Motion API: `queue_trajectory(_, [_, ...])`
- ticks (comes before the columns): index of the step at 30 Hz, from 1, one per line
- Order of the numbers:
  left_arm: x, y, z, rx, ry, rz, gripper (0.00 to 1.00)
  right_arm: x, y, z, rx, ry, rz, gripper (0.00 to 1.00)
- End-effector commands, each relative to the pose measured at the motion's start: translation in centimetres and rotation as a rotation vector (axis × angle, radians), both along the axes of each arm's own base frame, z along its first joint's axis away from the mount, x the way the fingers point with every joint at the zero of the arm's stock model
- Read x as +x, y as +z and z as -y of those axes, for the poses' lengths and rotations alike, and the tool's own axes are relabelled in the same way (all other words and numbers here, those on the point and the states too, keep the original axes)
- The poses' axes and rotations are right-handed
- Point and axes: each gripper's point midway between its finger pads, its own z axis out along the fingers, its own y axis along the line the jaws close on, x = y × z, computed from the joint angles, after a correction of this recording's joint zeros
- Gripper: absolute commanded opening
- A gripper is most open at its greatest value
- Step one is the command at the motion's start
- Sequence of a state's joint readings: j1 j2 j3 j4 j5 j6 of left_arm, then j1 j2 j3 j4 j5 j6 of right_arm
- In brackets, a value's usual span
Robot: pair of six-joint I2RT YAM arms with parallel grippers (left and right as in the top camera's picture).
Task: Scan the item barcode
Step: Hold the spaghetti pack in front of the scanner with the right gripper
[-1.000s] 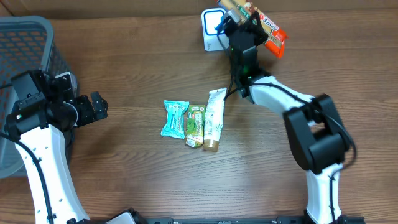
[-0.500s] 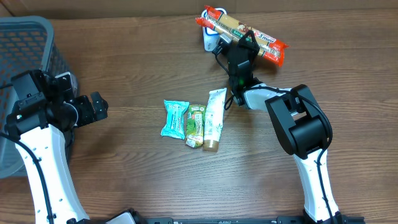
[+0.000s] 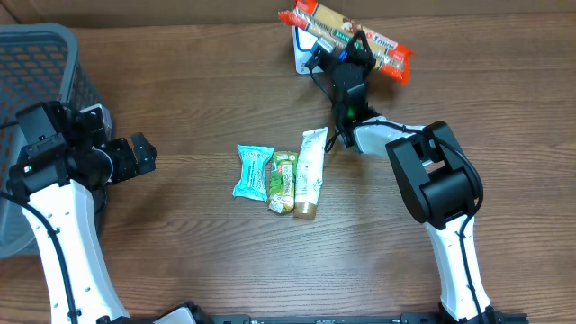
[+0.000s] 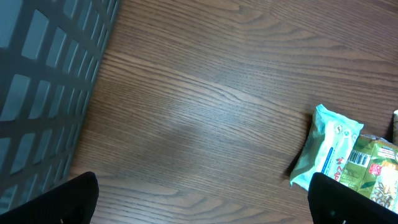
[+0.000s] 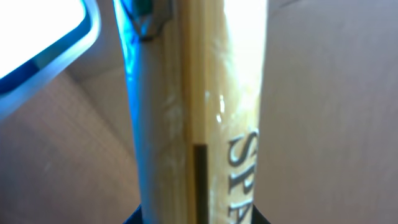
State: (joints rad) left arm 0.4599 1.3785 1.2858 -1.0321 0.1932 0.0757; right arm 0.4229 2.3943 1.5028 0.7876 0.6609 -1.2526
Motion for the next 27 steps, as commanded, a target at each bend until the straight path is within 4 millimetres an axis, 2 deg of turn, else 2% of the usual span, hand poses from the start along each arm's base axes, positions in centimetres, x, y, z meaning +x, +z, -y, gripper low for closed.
queue_trajectory(1, [0.1, 0.2, -0.3, -0.006, 0.023, 0.004, 1.0, 1.9, 8.5, -0.5, 0.092, 0.052, 0.182, 0.04])
queue_trajectory(3, [0.1, 0.2, -0.3, -0.005, 0.023, 0.005, 0.99, 2.7, 8.7, -0.7, 0.094, 0.05, 0.189, 0.04])
queue_trajectory(5, [0.1, 0.2, -0.3, -0.005, 0.023, 0.005, 0.99, 4.0, 8.0, -0.9, 0.083, 0.045, 0.156, 0.04])
queue_trajectory(7, [0.1, 0.2, -0.3, -0.005, 0.023, 0.005, 0.99, 4.4, 7.7, -1.0, 0.085, 0.041, 0.147, 0.04])
queue_trajectory(19, [0.1, 0.2, -0.3, -0.005, 0.023, 0.005, 0.99, 4.6, 4.6, -0.8, 0.058, 0.022, 0.037, 0.04])
queue_trajectory(27, [0.1, 0.2, -0.3, -0.005, 0.023, 0.005, 1.0, 4.6, 4.6, -0.5, 0.06, 0.007, 0.038, 0.04])
